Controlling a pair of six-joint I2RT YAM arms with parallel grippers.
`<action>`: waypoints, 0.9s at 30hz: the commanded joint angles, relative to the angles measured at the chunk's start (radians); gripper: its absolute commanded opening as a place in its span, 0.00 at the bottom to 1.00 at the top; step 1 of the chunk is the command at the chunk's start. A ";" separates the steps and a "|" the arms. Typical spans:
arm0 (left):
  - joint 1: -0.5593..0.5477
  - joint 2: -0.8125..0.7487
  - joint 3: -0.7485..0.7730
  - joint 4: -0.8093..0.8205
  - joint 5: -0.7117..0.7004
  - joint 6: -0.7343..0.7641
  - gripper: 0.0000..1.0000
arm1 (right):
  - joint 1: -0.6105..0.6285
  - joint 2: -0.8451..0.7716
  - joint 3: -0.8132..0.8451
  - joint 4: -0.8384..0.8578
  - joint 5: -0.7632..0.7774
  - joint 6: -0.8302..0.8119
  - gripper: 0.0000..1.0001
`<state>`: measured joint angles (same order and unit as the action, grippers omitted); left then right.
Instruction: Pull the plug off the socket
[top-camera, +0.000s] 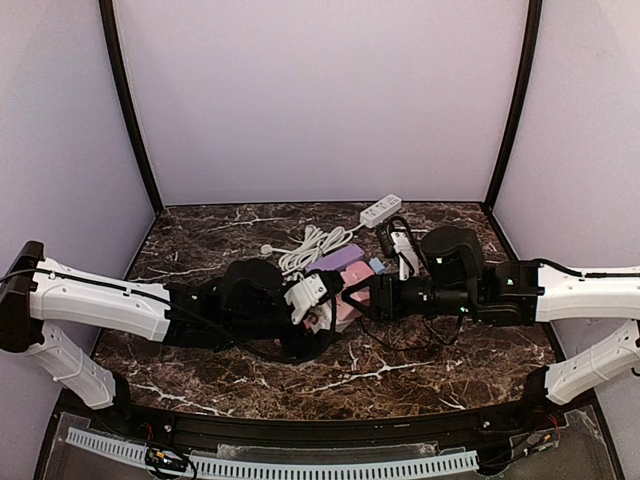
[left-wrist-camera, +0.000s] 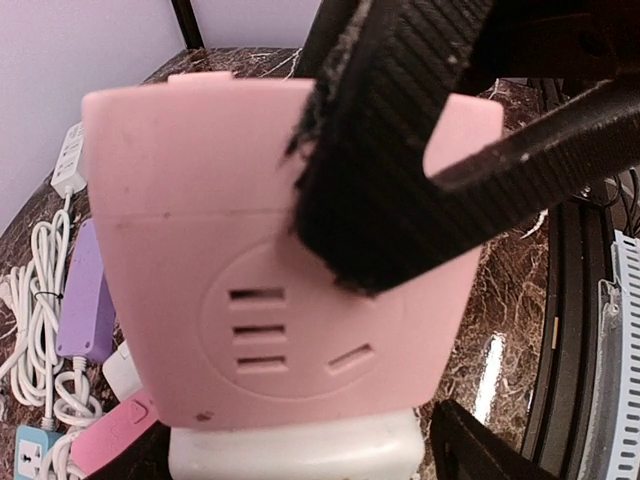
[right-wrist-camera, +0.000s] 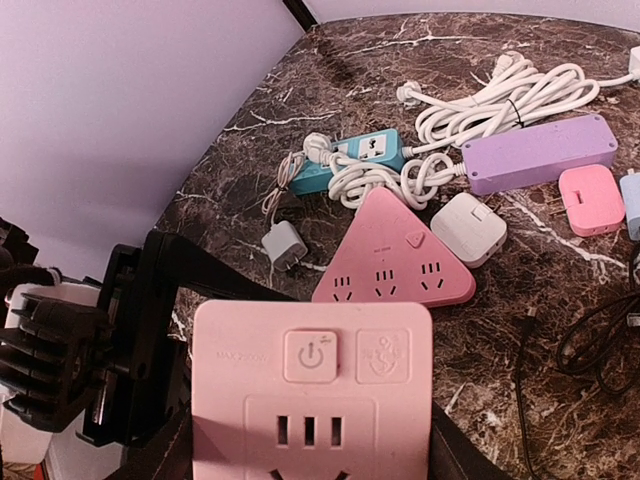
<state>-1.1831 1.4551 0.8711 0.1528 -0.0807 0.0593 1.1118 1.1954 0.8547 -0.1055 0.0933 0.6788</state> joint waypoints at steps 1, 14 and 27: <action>-0.007 0.025 0.044 0.004 -0.003 -0.015 0.73 | 0.000 -0.008 0.029 0.101 -0.016 0.019 0.00; -0.007 0.032 0.043 -0.024 -0.003 -0.044 0.20 | -0.013 -0.024 -0.005 0.101 -0.016 0.047 0.00; -0.015 -0.008 -0.014 -0.046 0.064 -0.019 0.03 | -0.105 -0.001 -0.022 0.101 -0.176 0.110 0.00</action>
<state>-1.1839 1.4921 0.8944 0.1417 -0.0719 0.0368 1.0351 1.1973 0.8272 -0.1047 -0.0601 0.7662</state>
